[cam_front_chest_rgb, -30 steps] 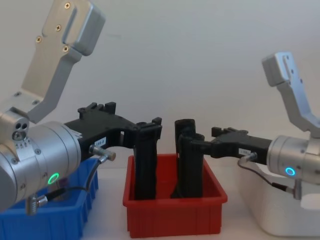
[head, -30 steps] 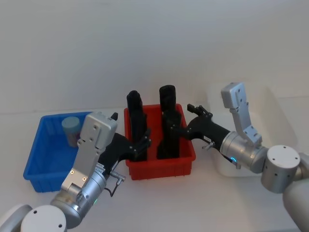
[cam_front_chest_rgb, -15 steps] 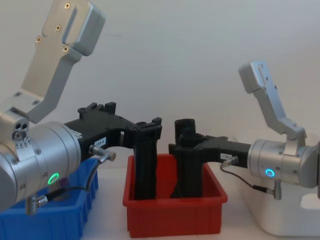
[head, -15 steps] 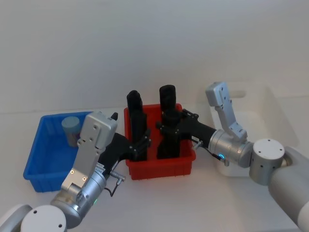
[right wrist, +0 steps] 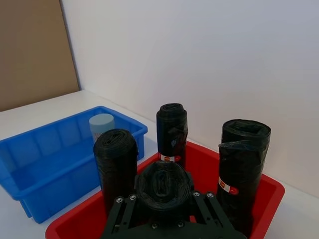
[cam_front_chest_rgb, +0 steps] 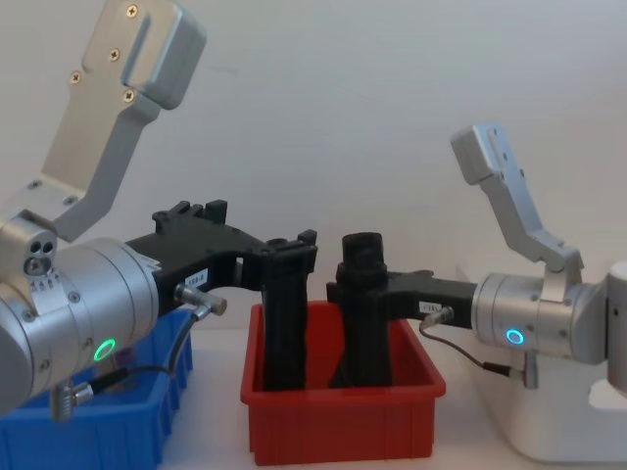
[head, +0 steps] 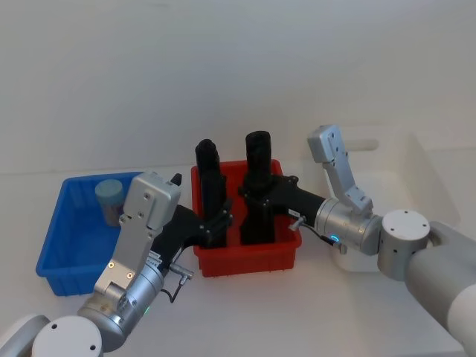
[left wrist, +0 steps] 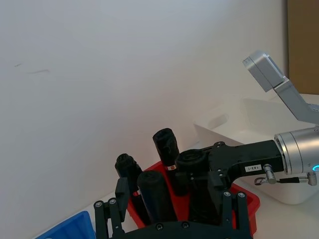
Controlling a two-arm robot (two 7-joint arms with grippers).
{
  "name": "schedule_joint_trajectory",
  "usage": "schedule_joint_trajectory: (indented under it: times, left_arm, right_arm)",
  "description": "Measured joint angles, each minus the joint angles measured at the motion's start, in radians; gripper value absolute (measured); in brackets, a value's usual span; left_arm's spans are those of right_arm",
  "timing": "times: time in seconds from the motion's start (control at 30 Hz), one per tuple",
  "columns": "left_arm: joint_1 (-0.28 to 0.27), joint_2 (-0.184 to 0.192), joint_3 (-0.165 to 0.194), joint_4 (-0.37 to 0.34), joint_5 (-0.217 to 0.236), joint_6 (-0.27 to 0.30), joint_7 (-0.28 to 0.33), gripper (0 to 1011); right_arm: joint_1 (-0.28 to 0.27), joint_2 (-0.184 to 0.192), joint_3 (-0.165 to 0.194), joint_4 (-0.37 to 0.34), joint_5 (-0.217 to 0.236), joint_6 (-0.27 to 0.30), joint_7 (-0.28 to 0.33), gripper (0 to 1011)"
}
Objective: Pick the cotton swabs from the blue box and place them into the white box.
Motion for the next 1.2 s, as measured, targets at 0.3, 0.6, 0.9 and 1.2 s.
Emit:
schedule_joint_trajectory:
  times: [0.3, 0.6, 0.9, 1.2]
  left_arm:
    - [0.000, 0.000, 0.000, 0.000, 0.000, 0.000, 0.000, 1004]
    - [0.000, 0.000, 0.000, 0.000, 0.000, 0.000, 0.000, 1004]
    - [0.000, 0.000, 0.000, 0.000, 0.000, 0.000, 0.000, 1004]
    - [0.000, 0.000, 0.000, 0.000, 0.000, 0.000, 0.000, 1004]
  right_arm:
    - [-0.001, 0.003, 0.014, -0.037, 0.002, -0.017, -0.010, 391]
    - [-0.137, 0.053, 0.029, -0.370, 0.005, 0.083, -0.063, 356]
    - [-0.272, 0.107, 0.045, -0.708, 0.000, 0.204, -0.173, 339]
    - [-0.352, 0.145, 0.065, -0.892, -0.009, 0.297, -0.278, 339]
